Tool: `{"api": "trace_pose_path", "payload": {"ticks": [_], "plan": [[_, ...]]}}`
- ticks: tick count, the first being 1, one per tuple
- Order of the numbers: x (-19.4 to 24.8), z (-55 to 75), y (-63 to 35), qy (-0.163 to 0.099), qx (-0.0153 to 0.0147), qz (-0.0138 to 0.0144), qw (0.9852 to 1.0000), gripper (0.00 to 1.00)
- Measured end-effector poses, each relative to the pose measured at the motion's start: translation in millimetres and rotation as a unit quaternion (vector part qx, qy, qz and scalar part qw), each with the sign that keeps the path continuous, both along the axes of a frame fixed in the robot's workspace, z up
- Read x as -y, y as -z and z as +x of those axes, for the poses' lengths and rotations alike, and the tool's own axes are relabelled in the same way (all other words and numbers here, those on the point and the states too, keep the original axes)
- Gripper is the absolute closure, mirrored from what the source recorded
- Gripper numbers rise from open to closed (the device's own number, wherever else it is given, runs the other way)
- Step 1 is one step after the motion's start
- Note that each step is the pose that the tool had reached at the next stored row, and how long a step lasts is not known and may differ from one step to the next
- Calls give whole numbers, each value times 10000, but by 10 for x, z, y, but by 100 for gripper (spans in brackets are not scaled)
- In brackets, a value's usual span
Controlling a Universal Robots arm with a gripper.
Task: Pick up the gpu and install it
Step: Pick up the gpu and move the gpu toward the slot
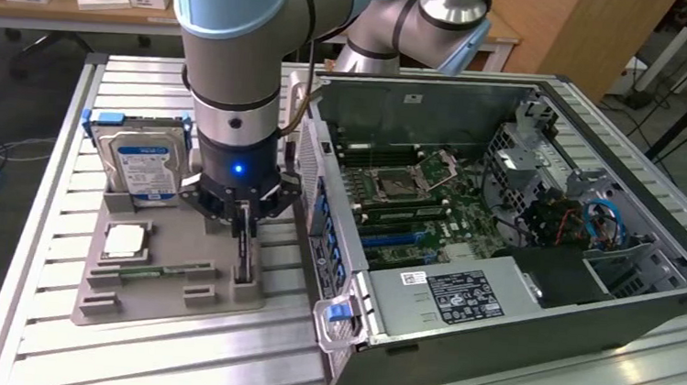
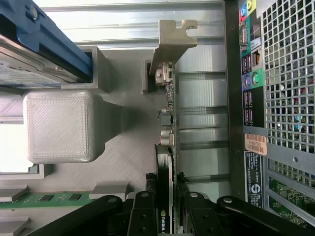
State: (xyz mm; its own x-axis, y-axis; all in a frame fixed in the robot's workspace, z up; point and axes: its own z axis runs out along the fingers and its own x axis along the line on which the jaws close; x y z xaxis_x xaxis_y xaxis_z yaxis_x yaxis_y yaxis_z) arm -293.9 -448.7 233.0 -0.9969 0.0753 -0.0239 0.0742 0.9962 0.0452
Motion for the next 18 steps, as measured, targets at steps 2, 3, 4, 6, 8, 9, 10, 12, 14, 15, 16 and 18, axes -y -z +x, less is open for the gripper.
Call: {"api": "trace_pose_path", "payload": {"ticks": [2, 3, 4, 6, 8, 9, 10, 12, 14, 15, 16, 18], "plan": [[-1, 1, -12, 0, 5, 3, 10000, 74], [0, 0, -30, 0, 1, 1, 10000, 74], [0, 0, -48, 0, -1, -1, 10000, 74], [0, 0, -85, 0, 0, 0, 10000, 74], [0, 0, -126, 0, 0, 0, 10000, 74], [0, 0, -146, 0, 0, 0, 10000, 74], [0, 0, -170, 0, 0, 0, 10000, 74], [0, 0, -217, 0, 0, 0, 10000, 74], [0, 0, -263, 0, 0, 0, 10000, 74], [0, 0, -286, 0, 0, 0, 10000, 74], [0, 0, -311, 0, -1, -1, 10000, 74], [0, 0, -363, 0, 0, 0, 10000, 74]]}}
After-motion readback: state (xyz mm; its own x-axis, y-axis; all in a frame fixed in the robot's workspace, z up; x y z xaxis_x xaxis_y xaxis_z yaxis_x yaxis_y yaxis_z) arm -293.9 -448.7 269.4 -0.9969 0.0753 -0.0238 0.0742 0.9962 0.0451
